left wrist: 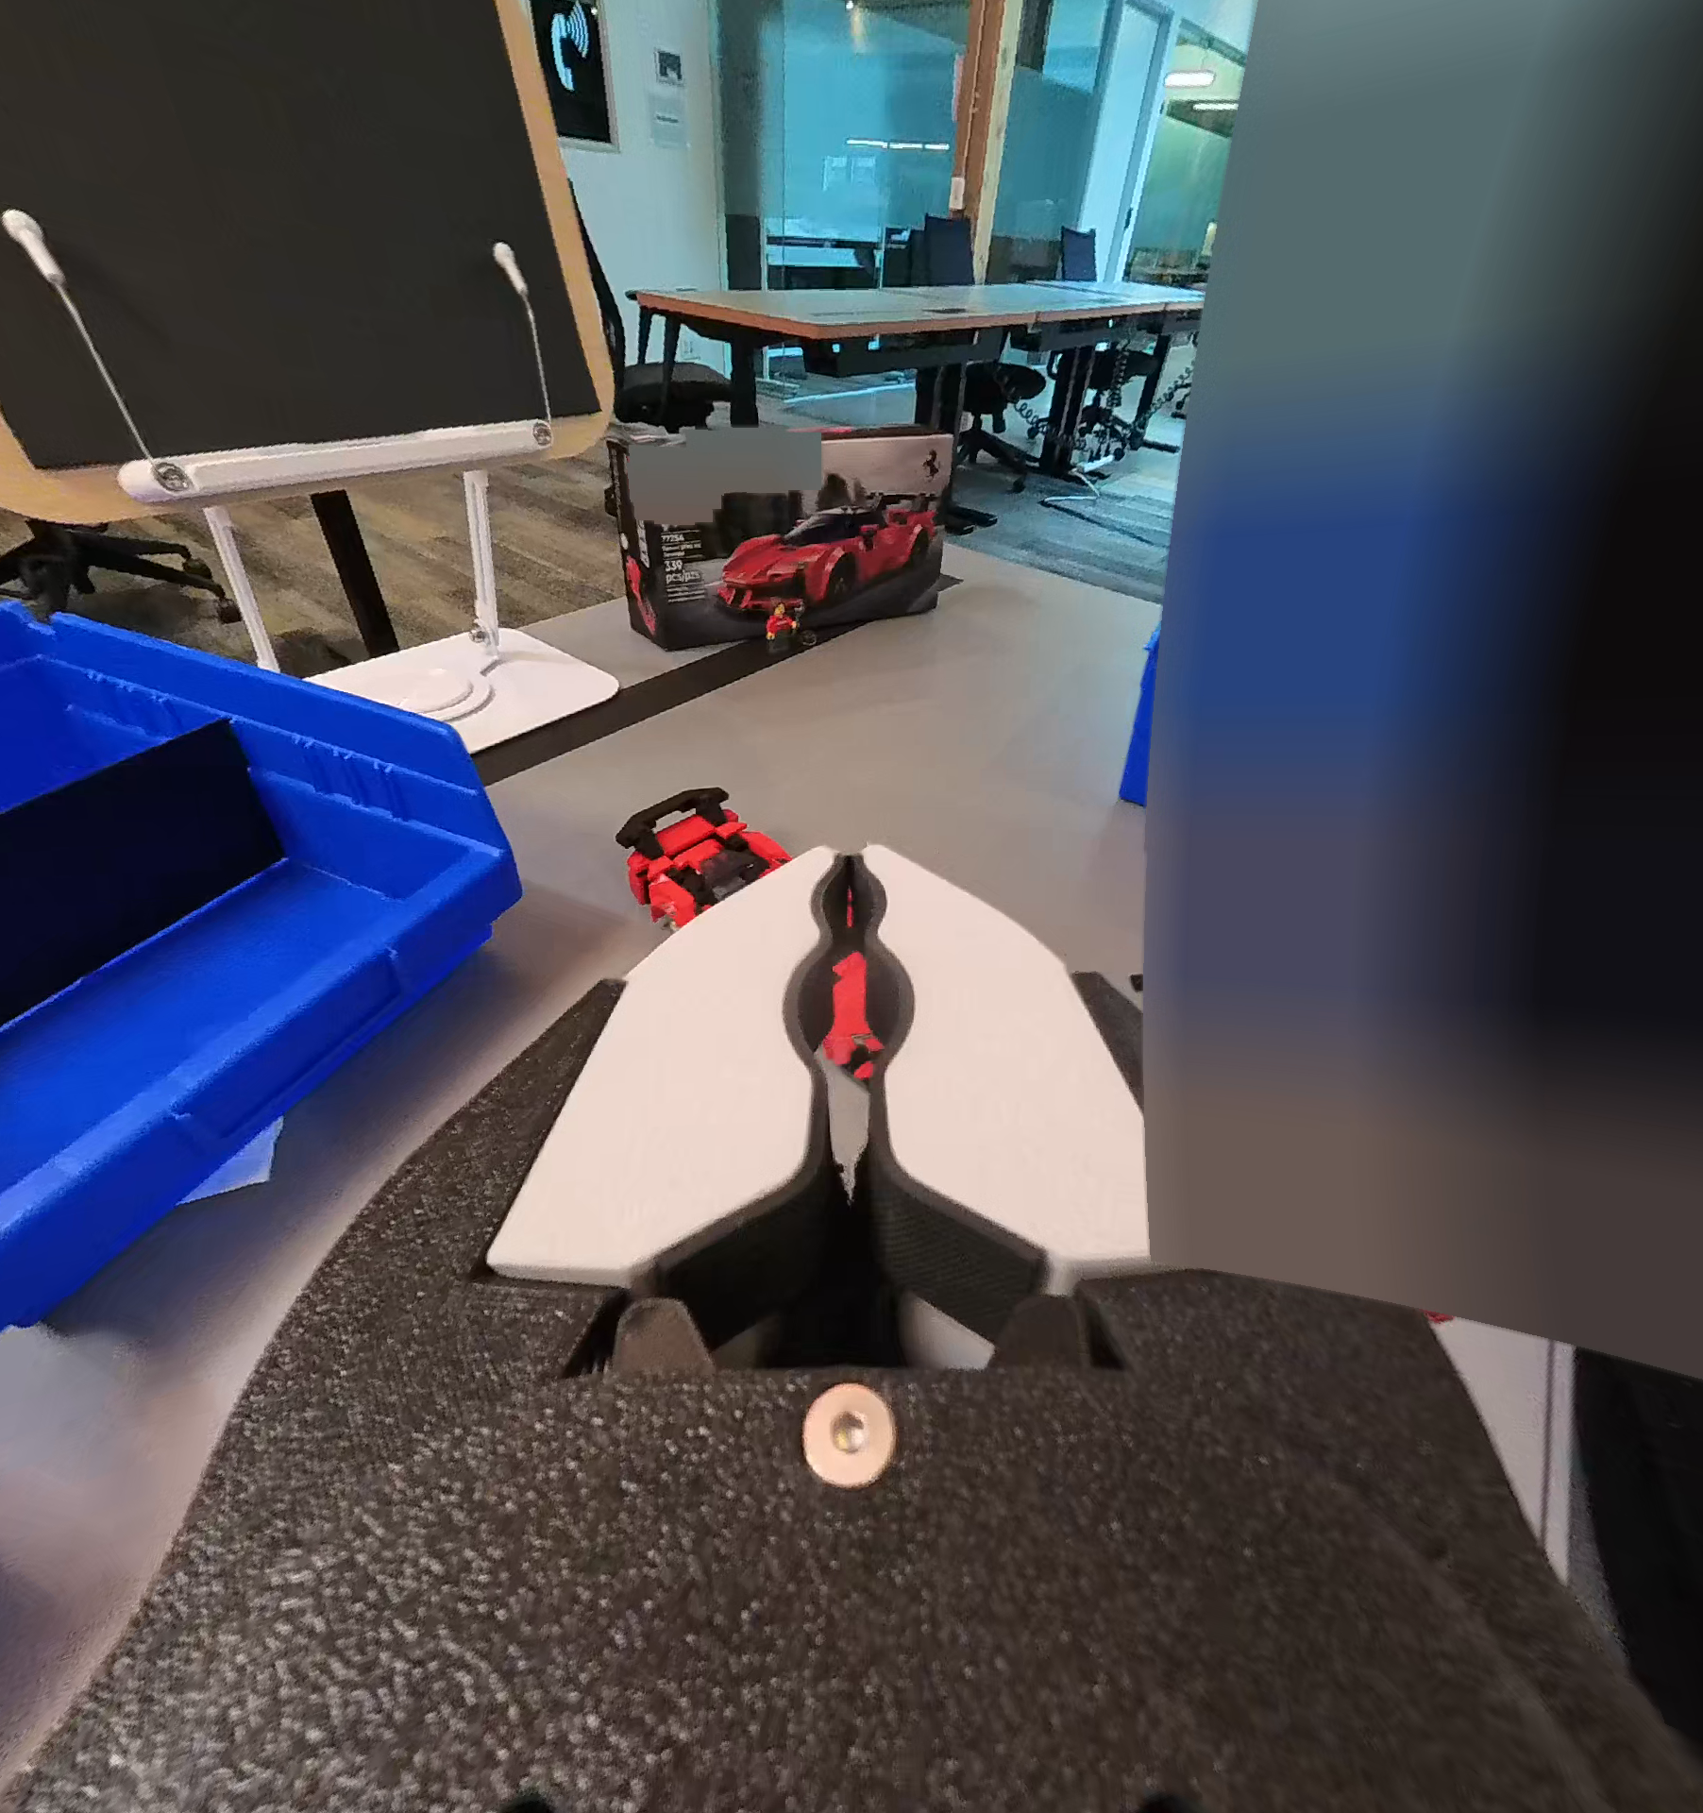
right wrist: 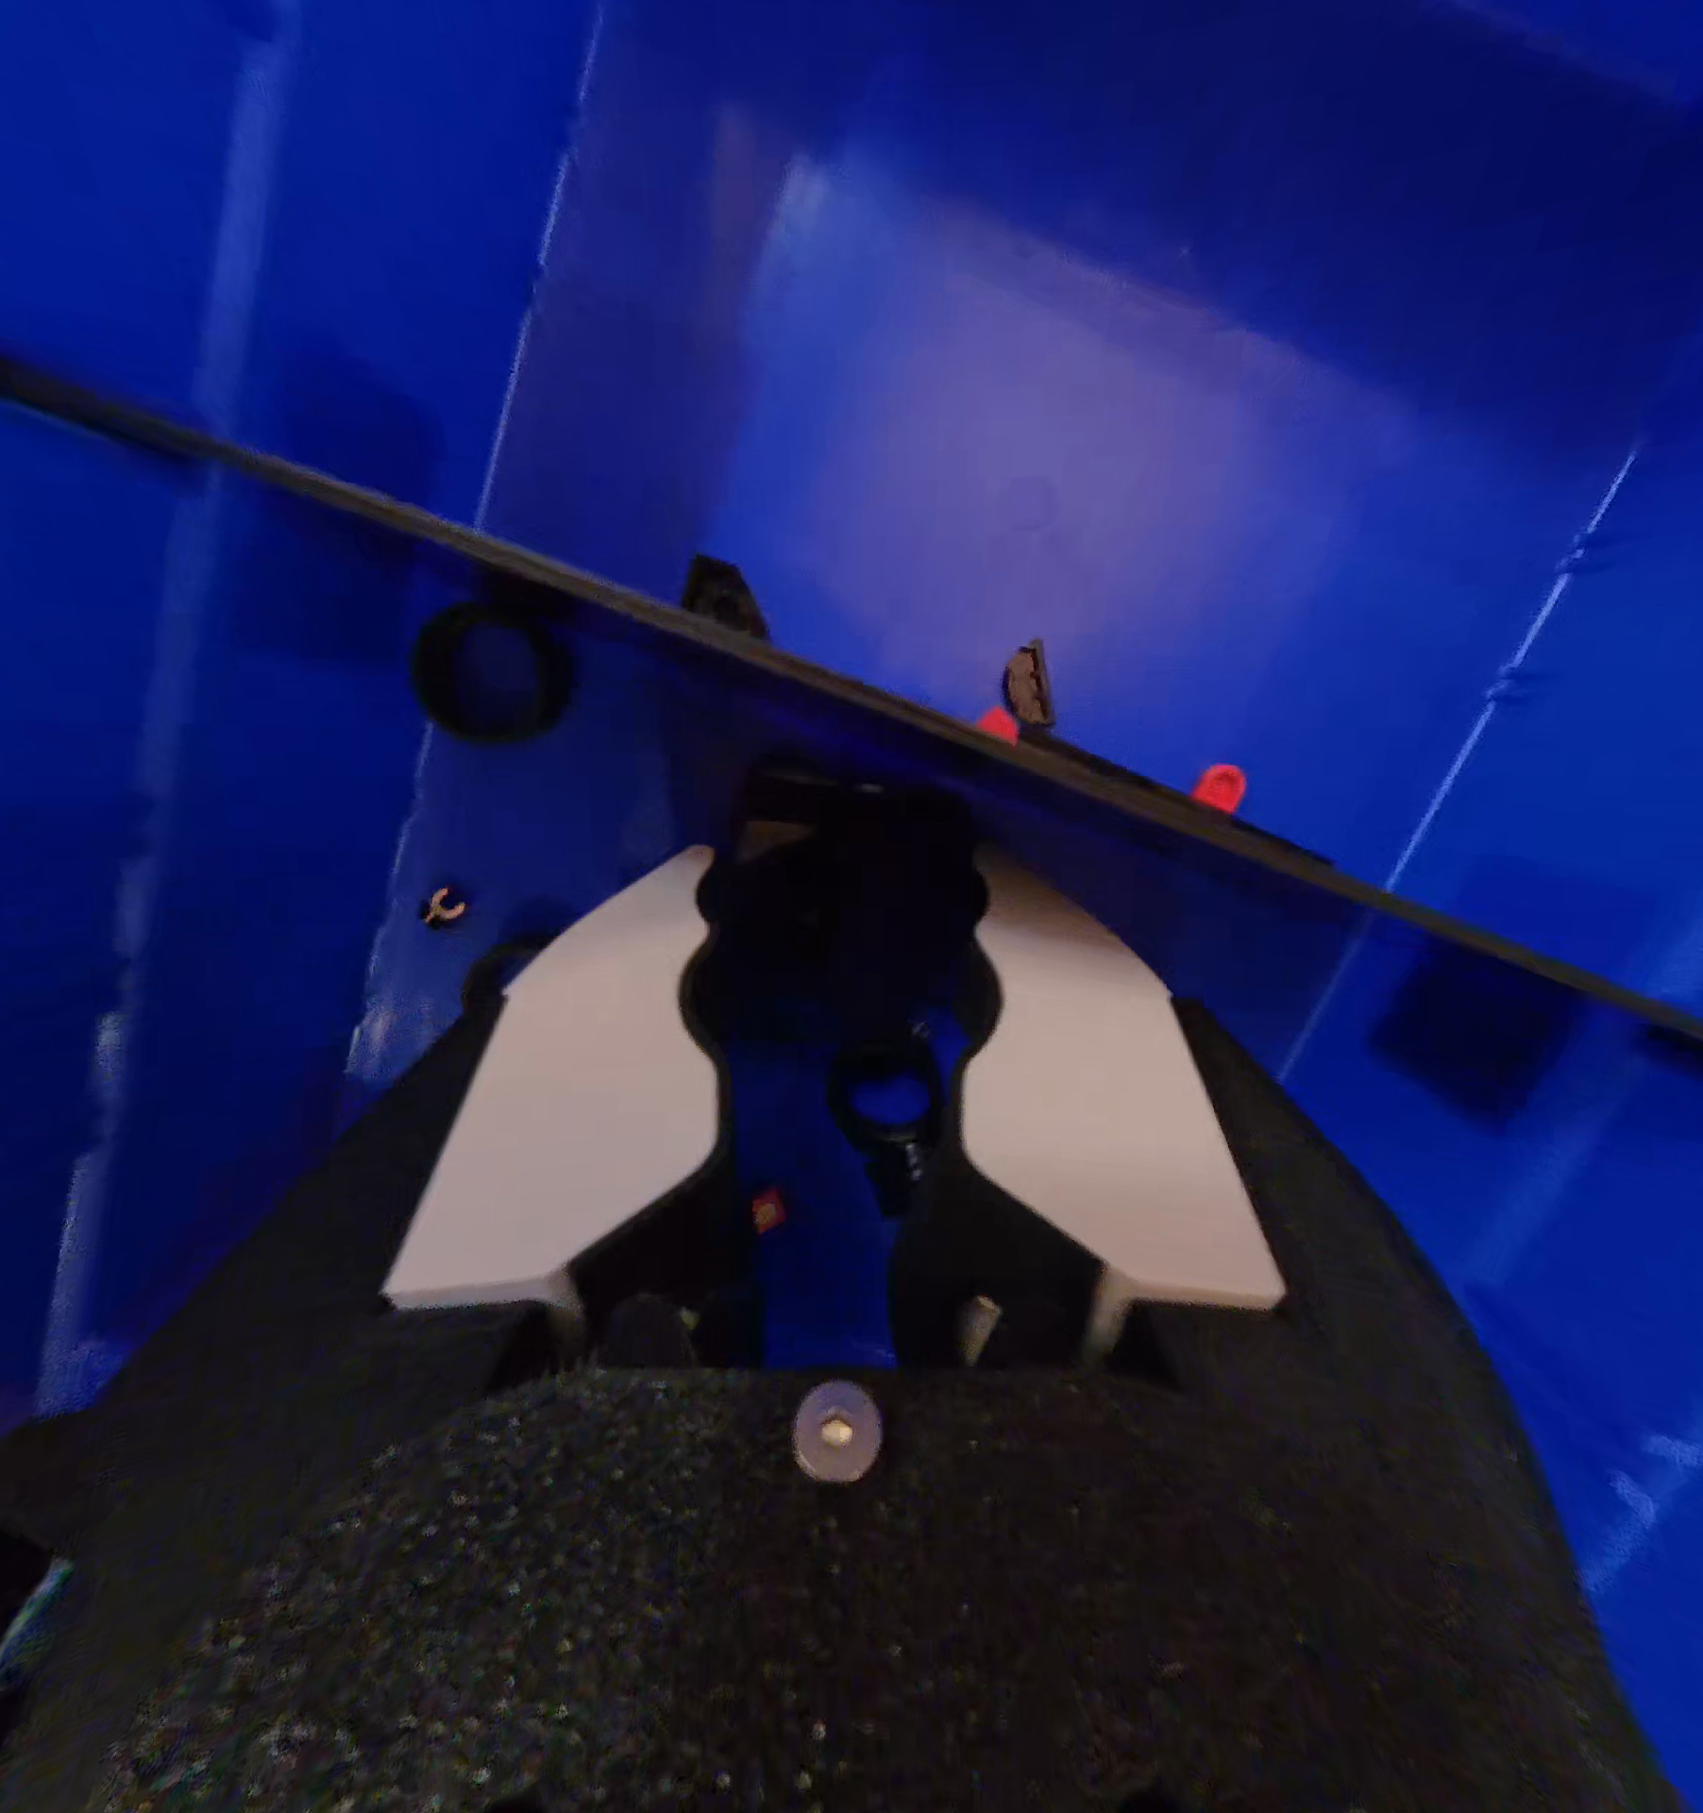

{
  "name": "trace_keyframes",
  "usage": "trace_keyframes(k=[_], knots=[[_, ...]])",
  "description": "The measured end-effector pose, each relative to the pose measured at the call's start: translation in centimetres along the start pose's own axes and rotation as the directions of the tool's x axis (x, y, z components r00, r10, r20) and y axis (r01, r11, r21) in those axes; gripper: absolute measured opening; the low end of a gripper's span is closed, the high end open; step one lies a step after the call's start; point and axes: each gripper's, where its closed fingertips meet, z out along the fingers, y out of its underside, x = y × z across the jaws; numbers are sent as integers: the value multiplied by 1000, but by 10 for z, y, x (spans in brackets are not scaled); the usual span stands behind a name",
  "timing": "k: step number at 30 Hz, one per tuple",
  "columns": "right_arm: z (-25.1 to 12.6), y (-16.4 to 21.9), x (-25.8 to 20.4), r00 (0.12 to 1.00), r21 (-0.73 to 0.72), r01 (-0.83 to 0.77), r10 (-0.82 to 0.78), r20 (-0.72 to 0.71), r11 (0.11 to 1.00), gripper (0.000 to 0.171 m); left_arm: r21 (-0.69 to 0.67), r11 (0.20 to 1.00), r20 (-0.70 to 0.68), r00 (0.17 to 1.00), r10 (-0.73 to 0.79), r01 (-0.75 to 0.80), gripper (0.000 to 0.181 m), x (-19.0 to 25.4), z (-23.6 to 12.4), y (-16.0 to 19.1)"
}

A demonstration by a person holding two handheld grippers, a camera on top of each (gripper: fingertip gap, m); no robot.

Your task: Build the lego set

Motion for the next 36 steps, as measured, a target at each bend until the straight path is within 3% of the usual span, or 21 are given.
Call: trace_keyframes(k=[1, 3, 6, 10, 14, 17, 19, 22, 24, 27, 31, 36], knots=[[-6, 0, 1, 1000, 20, 9, -9, -7, 1000, 14, -4, 1000, 1, 1000, 3, -3, 0, -2, 0, 0], [-28, -3, 6, 1000, 118, -4, 7, -26, 993, 6, -7, 1000, -1, 1000, 9, -9, 0, -4, 1, 1], [-63, 10, 6, 998, 197, -58, 62, -16, 979, 4, -10, 1000, 0, 1000, 13, -13, 0, -7, 1, 2], [-64, 33, 15, 989, 109, -76, 89, -118, 991, 5, -14, 1000, 2, 1000, 5, -5, 0, -11, 2, 7], [-40, -2, -13, 1000, 176, 0, -1, 6, 984, 10, -5, 1000, -15, 1000, -3, 3, 0, -9, 4, 8], [-17, 13, 3, 995, -51, -1, -4, -98, 999, 18, -13, 1000, -33, 999, 7, -7, 0, -4, 2, 9], [-17, 15, 6, 992, -93, -33, 21, -127, 995, 21, -21, 1000, -35, 999, 18, -19, 0, -1, -2, 10], [-20, -22, -25, 999, 116, -22, 18, 31, 993, 17, -12, 1000, -16, 1000, 24, -24, 0, -2, -11, 10], [-16, -28, -39, 996, 125, -21, 10, 91, 992, 17, -7, 1000, -21, 1000, 13, -14, 0, -4, -14, 12], [-2, -16, -14, 995, 35, -88, 90, -53, 995, 24, -8, 1000, -25, 1000, -4, 4, 0, -9, -14, 17], [4, -15, -10, 986, 40, -133, 136, -98, 990, 27, -2, 1000, -34, 999, -17, 16, 0, -12, -17, 20], [10, -20, -13, 982, 72, -144, 152, -111, 987, 13, -3, 999, -30, 999, -33, 33, 0, -17, -22, 25]])
